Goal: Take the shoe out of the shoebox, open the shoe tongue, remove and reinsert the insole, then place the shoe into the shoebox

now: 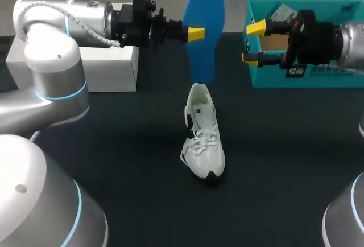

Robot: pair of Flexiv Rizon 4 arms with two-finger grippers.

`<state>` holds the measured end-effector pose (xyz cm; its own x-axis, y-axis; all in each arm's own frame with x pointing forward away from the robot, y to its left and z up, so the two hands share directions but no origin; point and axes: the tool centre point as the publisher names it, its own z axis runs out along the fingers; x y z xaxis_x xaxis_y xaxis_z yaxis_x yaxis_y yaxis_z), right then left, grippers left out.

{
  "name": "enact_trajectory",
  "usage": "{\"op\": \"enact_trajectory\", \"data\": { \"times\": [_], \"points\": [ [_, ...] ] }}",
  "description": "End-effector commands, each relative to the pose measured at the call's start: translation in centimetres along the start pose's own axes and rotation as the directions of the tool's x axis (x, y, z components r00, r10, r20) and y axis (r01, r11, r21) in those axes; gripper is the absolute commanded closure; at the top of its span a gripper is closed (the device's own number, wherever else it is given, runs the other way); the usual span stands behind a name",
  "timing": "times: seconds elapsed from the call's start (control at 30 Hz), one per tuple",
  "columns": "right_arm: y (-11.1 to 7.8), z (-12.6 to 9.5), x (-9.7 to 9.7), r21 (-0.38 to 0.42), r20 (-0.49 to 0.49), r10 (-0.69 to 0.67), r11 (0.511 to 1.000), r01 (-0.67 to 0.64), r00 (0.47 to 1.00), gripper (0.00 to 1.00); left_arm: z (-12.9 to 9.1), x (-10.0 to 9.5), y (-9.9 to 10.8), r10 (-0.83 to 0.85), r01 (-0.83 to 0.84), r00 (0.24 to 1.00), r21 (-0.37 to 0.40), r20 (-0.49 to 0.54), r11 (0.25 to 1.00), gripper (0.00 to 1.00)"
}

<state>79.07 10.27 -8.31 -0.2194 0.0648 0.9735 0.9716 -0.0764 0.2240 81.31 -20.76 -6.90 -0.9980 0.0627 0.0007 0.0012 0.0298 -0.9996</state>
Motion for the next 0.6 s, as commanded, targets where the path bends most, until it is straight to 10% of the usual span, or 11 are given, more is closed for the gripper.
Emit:
{"op": "enact_trajectory", "data": {
  "times": [0.03, 0.23, 0.37, 0.6],
  "points": [
    [0.0, 0.2, 0.0, -0.001, 0.002, 0.000, 1.000, 0.000, 1.000, 0.00, -0.1, 1.0, 0.4, 0.345, -0.349, 0.937, 0.099, 0.062, 0.932, 1.00],
    [0.0, 0.2, 0.0, -0.001, 0.002, 0.000, 1.000, 0.000, 1.000, 0.00, -0.1, 2.5, -0.2, 0.647, -0.656, 0.754, 0.180, 0.115, 0.733, 1.00],
    [0.0, 0.2, 0.0, -0.001, 0.002, 0.000, 1.000, 0.000, 1.000, 0.00, -0.2, 3.2, -0.3, 0.882, -0.896, 0.444, 0.092, 0.160, 0.435, 1.00],
    [0.0, 0.2, 0.0, -0.001, 0.002, 0.000, 1.000, 0.000, 1.000, 0.00, -0.2, 3.2, -0.3, 0.882, -0.896, 0.444, 0.092, 0.160, 0.435, 1.00]
  ]
}}
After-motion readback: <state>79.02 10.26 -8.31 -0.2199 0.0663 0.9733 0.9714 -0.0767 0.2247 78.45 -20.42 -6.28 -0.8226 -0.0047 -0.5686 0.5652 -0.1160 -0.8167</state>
